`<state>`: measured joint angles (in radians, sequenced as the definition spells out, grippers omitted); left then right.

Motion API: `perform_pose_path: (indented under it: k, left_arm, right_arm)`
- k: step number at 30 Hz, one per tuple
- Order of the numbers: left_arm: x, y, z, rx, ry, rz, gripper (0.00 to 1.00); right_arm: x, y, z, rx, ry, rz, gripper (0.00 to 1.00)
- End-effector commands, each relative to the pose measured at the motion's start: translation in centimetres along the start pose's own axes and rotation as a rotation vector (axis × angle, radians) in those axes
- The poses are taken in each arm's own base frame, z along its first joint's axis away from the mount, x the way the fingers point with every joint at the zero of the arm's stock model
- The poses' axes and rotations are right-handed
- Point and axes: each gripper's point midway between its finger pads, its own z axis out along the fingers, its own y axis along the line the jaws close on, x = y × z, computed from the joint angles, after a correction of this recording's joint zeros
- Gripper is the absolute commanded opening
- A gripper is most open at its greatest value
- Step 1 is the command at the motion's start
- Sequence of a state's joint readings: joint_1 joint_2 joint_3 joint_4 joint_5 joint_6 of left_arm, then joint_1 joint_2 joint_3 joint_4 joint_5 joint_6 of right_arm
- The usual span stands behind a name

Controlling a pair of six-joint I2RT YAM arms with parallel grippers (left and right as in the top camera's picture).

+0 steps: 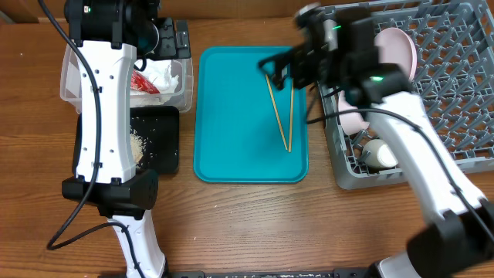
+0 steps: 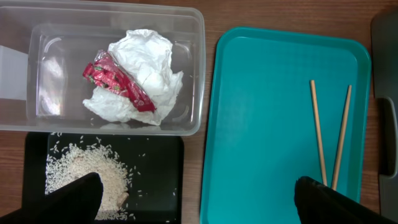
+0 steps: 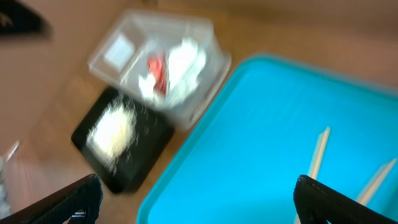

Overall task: Sort waste into correct bins and load items into the dishwasher
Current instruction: 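Reach right gripper to wooden chopsticks on teal tray and grasp one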

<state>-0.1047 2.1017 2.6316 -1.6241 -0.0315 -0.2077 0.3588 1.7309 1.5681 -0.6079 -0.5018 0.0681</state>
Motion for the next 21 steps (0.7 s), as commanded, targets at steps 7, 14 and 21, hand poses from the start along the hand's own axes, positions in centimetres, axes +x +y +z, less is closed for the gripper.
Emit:
perform_pose_path:
  k: [7,14,21]
  left_arm:
    - [-0.3,-0.3,-1.0,0.008,-0.029,-0.004,1.00]
    - [-0.3,-0.3,-1.0,0.008,-0.029,-0.004,1.00]
    - [-0.3,-0.3,-1.0,0.008,-0.029,-0.004,1.00]
  right_arm:
    - [11.8,-8.2,4.8,0.485,0.366,0.286,1.00]
    - [13.8,-9.2,4.5,0.530,0.449,0.259,1.00]
    - [13.2,-8.8,5.6,0.487,0.420,0.247,1.00]
